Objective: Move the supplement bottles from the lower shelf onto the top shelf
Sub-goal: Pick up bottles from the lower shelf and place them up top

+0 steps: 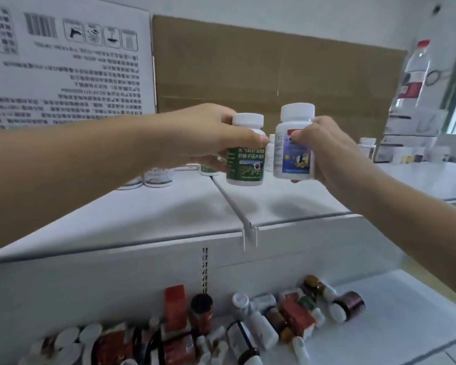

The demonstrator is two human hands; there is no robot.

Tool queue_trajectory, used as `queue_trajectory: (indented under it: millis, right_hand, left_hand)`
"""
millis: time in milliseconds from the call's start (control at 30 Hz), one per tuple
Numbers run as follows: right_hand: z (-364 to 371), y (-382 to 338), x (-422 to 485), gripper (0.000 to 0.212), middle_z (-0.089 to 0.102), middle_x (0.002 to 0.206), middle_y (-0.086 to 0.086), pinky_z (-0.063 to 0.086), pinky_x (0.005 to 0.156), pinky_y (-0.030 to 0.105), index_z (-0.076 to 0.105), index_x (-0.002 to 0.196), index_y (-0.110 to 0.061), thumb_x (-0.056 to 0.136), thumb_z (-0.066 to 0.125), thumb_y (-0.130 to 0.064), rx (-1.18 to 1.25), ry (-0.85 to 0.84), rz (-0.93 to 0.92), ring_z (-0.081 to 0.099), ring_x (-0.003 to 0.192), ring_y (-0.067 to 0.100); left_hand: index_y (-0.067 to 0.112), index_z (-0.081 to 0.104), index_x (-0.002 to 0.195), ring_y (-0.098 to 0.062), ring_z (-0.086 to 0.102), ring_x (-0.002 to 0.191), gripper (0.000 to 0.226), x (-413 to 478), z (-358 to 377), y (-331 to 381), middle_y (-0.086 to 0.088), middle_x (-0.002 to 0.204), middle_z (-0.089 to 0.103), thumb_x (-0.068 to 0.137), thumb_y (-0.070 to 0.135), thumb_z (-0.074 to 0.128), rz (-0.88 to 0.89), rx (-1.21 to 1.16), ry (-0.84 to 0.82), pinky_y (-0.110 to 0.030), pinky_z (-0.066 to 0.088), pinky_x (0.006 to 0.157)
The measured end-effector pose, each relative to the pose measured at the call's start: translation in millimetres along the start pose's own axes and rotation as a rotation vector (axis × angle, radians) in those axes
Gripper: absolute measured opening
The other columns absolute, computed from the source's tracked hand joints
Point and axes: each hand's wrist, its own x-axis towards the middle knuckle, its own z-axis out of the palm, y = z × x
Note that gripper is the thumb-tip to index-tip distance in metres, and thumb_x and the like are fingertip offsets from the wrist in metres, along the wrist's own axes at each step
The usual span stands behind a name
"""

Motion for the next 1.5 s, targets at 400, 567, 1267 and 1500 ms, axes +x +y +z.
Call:
queue_trajectory:
  millis: [400,567,1267,1500]
  right_hand:
    - [-76,66,96,0.033,0.063,0.102,0.002,0.049,0.068,0.026,0.047,0.119,-0.014,0.092,0.063,-0.024,-0.203,-0.134,0.059,0.065,0.08,0.01]
    - [-93,93,130,0.032,0.066,0.114,0.005,0.052,0.092,0.035,0.053,0.115,-0.019,0.088,0.069,-0.024,-0.24,-0.268,0.102,0.066,0.104,0.017]
    - [-84,152,179,0.041,0.063,0.122,-0.005,0.048,0.101,0.045,0.044,0.135,-0.024,0.097,0.057,-0.022,-0.216,-0.267,0.023,0.061,0.114,0.016]
    - [-85,145,174,0.048,0.061,0.128,-0.012,0.046,0.104,0.042,0.037,0.141,-0.025,0.097,0.055,-0.029,-0.341,-0.302,0.032,0.059,0.117,0.012]
  left_hand:
    - [0.027,0.064,0.102,-0.018,0.065,0.093,0.043,96,9,-1,0.004,0.1,0.069,0.074,0.055,0.078,-0.021,0.64,0.134,-0.037,0.053,0.081]
    - [0.026,0.067,0.103,-0.016,0.063,0.092,0.042,122,0,-9,0.006,0.098,0.067,0.076,0.058,0.074,-0.061,0.76,0.158,-0.037,0.052,0.081]
    - [0.028,0.069,0.108,-0.011,0.066,0.091,0.036,156,-15,-49,0.011,0.099,0.071,0.078,0.045,0.079,-0.229,0.739,0.155,-0.031,0.053,0.08]
    - [0.023,0.072,0.108,-0.016,0.067,0.089,0.034,159,-20,-51,0.004,0.098,0.072,0.082,0.045,0.074,-0.204,0.823,0.099,-0.037,0.054,0.08]
